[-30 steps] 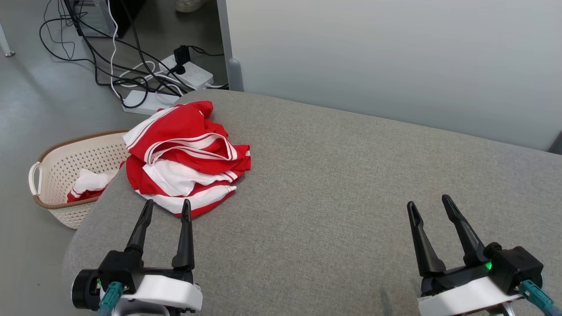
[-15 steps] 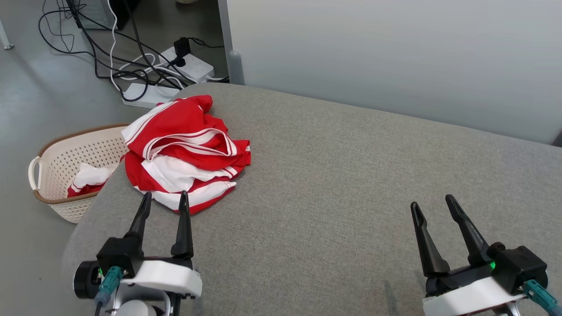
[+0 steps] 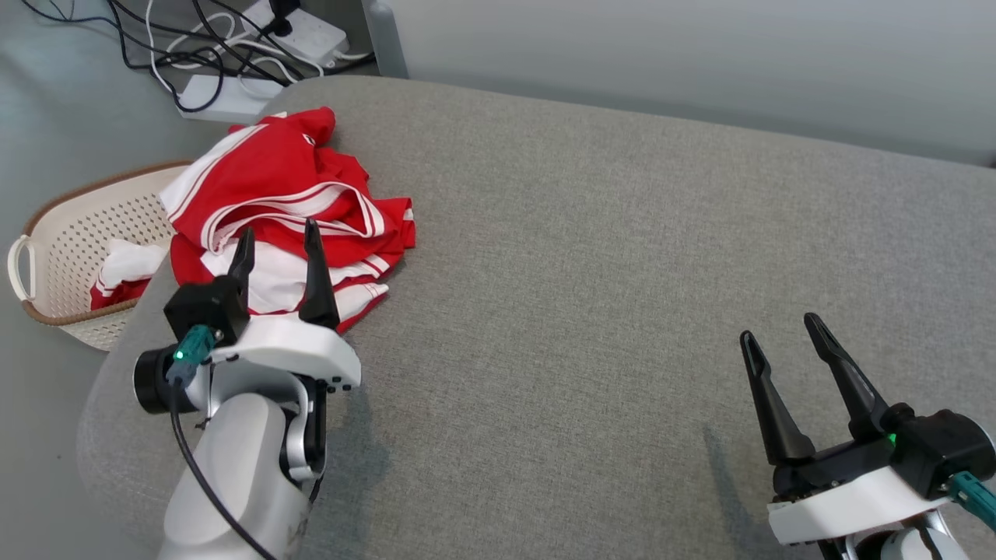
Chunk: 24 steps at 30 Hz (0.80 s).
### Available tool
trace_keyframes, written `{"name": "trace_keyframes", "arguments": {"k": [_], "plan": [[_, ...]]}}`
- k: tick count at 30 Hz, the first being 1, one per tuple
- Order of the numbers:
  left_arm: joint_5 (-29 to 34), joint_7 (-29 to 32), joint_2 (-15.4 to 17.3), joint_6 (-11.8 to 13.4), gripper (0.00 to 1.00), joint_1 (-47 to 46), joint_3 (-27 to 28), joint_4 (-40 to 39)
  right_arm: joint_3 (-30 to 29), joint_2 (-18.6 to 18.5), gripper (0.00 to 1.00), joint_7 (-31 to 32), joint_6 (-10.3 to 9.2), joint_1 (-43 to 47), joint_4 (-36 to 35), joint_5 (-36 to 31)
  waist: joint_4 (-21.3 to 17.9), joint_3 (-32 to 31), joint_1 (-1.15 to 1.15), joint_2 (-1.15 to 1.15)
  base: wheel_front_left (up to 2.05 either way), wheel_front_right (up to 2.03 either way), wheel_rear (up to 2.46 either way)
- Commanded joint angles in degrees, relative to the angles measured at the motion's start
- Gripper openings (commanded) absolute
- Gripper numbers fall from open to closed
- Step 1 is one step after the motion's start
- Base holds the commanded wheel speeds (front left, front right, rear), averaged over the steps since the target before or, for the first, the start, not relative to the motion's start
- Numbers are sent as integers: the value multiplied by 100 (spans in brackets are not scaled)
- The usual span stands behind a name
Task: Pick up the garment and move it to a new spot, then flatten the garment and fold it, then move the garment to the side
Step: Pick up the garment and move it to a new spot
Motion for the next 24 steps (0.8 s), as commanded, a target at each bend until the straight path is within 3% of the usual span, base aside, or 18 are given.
{"name": "trace_keyframes", "arguments": {"k": [1, 8, 15, 24], "plan": [[-130, -13, 108, 24, 100, -413, 111, 13, 98, -114, 100, -76, 41, -203, -158, 46, -74, 228, 0, 0, 0, 0, 0], [-494, 82, 108, 18, 100, -1186, -118, 838, 97, -273, 100, -76, 41, -342, -195, 64, -96, 533, 0, 0, 0, 0, 0], [-685, 586, 108, 227, 100, -1923, -328, 1931, 139, -412, 100, -76, 41, -472, -239, 113, -160, 777, 0, 0, 0, 0, 0], [-676, 790, 117, 131, 100, -2537, -515, 3042, 203, -463, 100, -76, 41, -584, -263, 186, -311, 991, 0, 0, 0, 0, 0]]}}
